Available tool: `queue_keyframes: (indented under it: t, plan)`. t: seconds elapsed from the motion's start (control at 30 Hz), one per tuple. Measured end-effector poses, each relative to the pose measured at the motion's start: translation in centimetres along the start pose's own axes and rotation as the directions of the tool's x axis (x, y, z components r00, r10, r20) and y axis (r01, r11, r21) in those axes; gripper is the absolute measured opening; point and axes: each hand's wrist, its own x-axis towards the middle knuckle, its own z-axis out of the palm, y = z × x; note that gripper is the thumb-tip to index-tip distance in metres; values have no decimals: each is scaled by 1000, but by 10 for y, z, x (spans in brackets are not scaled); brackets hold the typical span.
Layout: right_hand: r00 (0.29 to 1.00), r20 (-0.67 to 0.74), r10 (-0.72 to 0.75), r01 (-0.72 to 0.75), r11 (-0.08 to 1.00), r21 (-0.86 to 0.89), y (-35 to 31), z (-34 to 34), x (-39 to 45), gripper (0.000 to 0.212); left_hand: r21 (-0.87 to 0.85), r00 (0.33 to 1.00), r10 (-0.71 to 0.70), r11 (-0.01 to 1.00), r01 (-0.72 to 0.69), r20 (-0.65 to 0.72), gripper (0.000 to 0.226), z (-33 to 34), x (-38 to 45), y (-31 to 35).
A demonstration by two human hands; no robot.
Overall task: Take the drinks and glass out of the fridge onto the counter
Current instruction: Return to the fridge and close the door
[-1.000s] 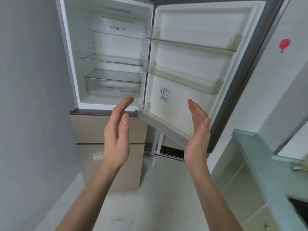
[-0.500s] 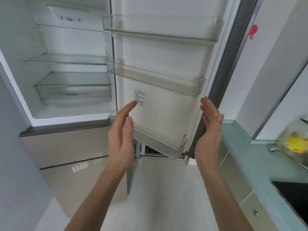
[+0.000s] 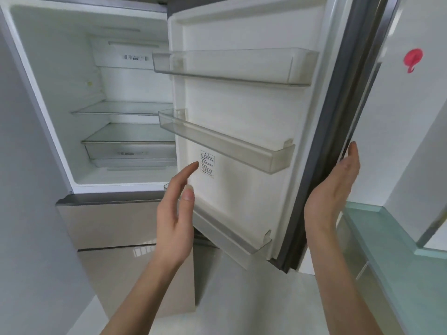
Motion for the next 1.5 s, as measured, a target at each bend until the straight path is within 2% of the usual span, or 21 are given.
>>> queue_keyframes:
  t: [0.17, 0.27, 0.33, 0.47, 0.67, 0.8, 0.9, 1.0, 1.1, 1.23, 1.3, 1.37, 1.43, 1.5]
  plan:
    - [998, 2, -63, 63, 995, -77, 20, -1, 11, 65, 50, 999, -10, 999, 13, -51, 55, 8, -10, 5]
    - [1000, 4, -29, 29, 998, -64, 24, -1, 11, 69, 66, 998, -3, 998, 7, -63, 56, 7, -15, 6]
    - [999, 37, -23, 24, 999, -32, 24, 3, 4, 65, 90, 995, -13, 996, 23, -103, 56, -1, -21, 7]
    - [999, -6, -33, 33, 999, 7, 18, -3, -13, 58, 72, 991, -34, 996, 44, -126, 56, -9, -24, 2]
    - [994, -103, -28, 29, 1000, 12, -4, 10, -77, 66, 76, 991, -46, 996, 56, -127, 55, -56, -30, 6]
    - [992, -109, 66, -55, 993, 101, -26, 27, -127, 75, 94, 989, -48, 994, 61, -137, 54, -105, -28, 7]
    - [987, -48, 152, -142, 975, 172, -53, 45, -168, 63, 98, 988, -47, 993, 62, -148, 55, -138, -27, 8]
    - [981, 70, 183, -193, 963, 189, -70, 64, -205, 83, 103, 989, -31, 994, 46, -142, 53, -168, -29, 6]
    - [942, 202, 267, -298, 945, 139, -73, 82, -236, 90, 113, 991, -36, 992, 50, -126, 52, -193, -29, 4]
    - [875, 412, 254, -290, 957, 27, -70, 109, -273, 64, 136, 996, -36, 990, 47, -81, 53, -216, -27, 4]
    - [780, 562, 275, -296, 954, -56, -69, 126, -281, 66, 131, 997, -50, 990, 57, -59, 55, -226, -24, 2]
    - [662, 687, 299, -284, 949, -139, -67, 143, -285, 79, 92, 996, -70, 993, 75, -53, 57, -235, -21, -4]
    - [558, 767, 318, -250, 945, -211, -69, 160, -289, 91, 31, 992, -101, 994, 104, -76, 60, -244, -17, -10]
    - [497, 810, 311, -204, 949, -240, -69, 176, -292, 100, -1, 982, -145, 989, 146, -121, 58, -254, -11, -19]
